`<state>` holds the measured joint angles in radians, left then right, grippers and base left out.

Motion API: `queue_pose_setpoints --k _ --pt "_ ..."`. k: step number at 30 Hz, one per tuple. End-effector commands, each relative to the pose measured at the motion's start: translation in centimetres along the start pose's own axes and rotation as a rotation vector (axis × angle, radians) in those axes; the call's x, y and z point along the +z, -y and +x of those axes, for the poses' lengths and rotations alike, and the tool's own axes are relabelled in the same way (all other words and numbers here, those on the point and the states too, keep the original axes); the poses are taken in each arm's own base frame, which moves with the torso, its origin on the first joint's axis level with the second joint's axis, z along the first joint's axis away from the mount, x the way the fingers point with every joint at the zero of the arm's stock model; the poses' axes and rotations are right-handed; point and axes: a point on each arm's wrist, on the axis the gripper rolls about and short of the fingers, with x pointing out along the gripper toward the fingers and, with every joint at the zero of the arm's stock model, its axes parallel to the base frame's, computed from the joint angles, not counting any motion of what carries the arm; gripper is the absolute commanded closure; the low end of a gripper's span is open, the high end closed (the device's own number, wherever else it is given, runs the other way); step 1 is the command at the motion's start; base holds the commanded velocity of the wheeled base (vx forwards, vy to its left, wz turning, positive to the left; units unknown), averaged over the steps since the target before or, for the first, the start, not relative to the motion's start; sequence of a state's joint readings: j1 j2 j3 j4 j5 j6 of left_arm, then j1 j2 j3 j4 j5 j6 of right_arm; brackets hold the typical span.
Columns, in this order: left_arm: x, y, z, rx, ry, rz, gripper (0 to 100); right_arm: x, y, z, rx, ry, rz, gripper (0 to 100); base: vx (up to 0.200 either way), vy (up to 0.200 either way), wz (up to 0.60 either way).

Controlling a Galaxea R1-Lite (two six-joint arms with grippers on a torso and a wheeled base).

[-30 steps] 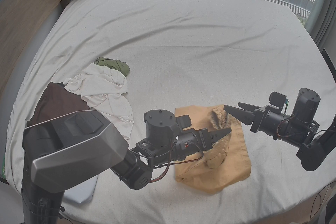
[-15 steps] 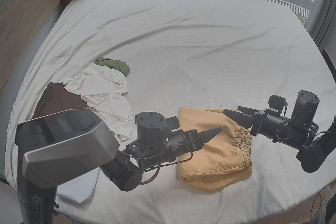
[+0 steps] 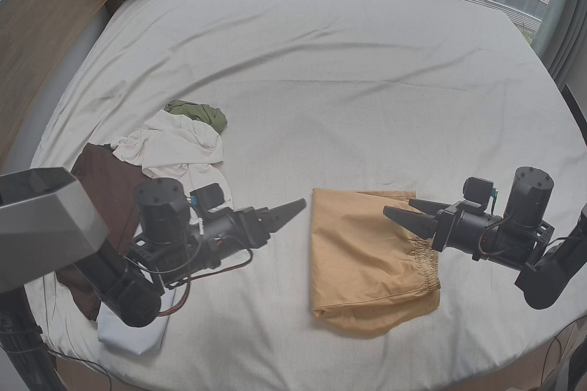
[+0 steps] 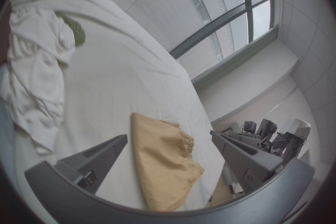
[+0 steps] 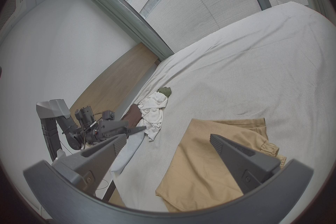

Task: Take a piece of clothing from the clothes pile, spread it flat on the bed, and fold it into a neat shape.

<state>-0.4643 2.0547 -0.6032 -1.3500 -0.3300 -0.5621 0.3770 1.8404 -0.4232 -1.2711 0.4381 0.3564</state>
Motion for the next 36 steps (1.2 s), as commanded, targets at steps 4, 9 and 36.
queue_pose_setpoints --k 4,9,36 --pt "2.5 -2.2 -4.2 0.043 0.075 0.078 0 -1.5 0.0 -0.1 -0.005 -0.06 0.017 0 0.0 0.0 0.0" --pt "0.9 -3.3 -6.1 0.106 0.005 0.19 0 -2.8 0.3 -0.7 -0.04 -0.138 0.024 0 0.0 0.0 0.0" --pt "-1.6 -3.1 -7.1 0.087 -0.054 0.24 0 -3.7 5.5 -4.7 -0.312 -0.283 0.064 0 0.0 0.0 0.0"
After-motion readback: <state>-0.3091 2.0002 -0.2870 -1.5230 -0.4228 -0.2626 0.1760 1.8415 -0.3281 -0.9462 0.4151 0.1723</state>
